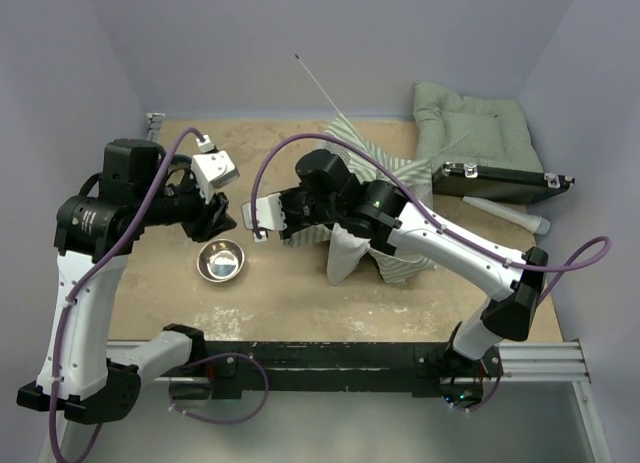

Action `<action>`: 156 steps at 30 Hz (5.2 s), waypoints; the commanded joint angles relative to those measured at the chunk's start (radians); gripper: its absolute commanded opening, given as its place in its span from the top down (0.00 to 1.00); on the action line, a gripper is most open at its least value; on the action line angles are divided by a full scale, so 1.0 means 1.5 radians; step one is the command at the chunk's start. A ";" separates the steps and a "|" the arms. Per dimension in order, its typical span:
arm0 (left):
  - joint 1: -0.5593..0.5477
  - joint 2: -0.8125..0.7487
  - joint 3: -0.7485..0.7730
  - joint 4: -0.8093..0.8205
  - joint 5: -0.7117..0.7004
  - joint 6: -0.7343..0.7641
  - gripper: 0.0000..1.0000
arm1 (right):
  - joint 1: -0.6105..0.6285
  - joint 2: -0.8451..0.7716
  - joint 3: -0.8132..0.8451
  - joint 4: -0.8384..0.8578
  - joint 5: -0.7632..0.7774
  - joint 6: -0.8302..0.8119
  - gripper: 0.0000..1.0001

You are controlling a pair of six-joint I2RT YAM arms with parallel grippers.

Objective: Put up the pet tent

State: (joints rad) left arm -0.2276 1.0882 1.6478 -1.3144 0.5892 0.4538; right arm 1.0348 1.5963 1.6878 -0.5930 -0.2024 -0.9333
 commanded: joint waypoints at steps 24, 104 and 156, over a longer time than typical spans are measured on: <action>0.002 -0.055 -0.115 0.141 0.136 -0.054 1.00 | 0.000 -0.020 0.010 0.122 -0.121 0.120 0.57; -0.110 0.151 -0.770 1.704 0.017 -0.610 0.26 | -0.126 0.039 0.261 0.125 -0.010 0.286 1.00; 0.060 -0.020 -0.253 0.355 0.239 0.003 1.00 | -0.109 -0.042 -0.056 0.025 -0.034 0.087 1.00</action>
State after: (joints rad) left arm -0.1505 1.0687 1.2160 -0.7277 0.9318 0.4126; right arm 0.8696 1.5692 1.6222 -0.5491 -0.2714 -0.8127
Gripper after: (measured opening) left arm 0.109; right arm 0.022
